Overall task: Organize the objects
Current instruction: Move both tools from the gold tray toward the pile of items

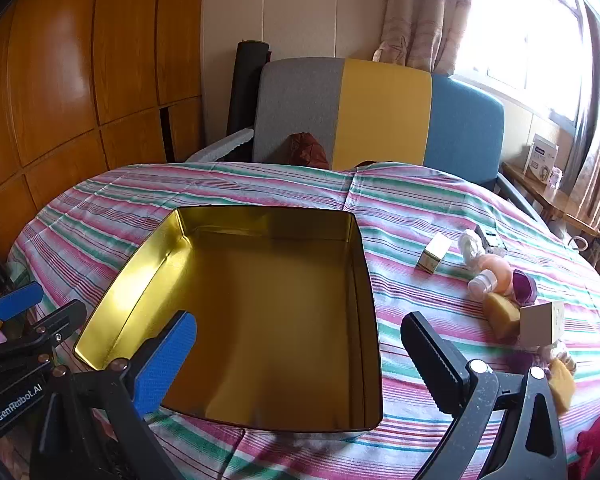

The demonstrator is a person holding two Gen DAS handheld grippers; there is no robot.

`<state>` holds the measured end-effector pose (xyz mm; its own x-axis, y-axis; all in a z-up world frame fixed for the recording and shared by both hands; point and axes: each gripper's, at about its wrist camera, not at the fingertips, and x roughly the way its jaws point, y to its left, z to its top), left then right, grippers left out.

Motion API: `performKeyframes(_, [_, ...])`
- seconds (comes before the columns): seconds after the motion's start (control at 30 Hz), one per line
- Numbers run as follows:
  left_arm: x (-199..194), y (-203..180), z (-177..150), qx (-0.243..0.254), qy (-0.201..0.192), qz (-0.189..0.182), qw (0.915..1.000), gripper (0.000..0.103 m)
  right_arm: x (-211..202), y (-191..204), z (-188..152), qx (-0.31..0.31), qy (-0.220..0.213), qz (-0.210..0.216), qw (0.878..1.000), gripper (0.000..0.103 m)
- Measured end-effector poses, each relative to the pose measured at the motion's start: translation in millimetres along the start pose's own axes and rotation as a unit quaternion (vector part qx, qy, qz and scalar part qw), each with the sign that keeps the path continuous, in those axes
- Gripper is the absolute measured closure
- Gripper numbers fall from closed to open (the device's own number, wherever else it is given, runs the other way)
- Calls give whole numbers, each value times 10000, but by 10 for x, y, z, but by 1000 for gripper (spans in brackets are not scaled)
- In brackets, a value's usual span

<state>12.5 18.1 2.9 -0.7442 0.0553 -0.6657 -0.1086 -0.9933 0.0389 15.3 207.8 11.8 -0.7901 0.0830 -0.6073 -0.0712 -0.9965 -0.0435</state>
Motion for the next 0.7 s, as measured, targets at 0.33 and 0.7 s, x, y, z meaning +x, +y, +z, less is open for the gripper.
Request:
performKeyframes(0.33, [-25, -28, 5, 64, -62, -24, 10000, 40, -30, -32, 14, -107, -38, 28, 9999, 0])
performKeyframes(0.7, [-23, -119, 3, 165, -7, -62, 9998, 40, -44, -106, 29, -48, -71, 29, 10000, 0])
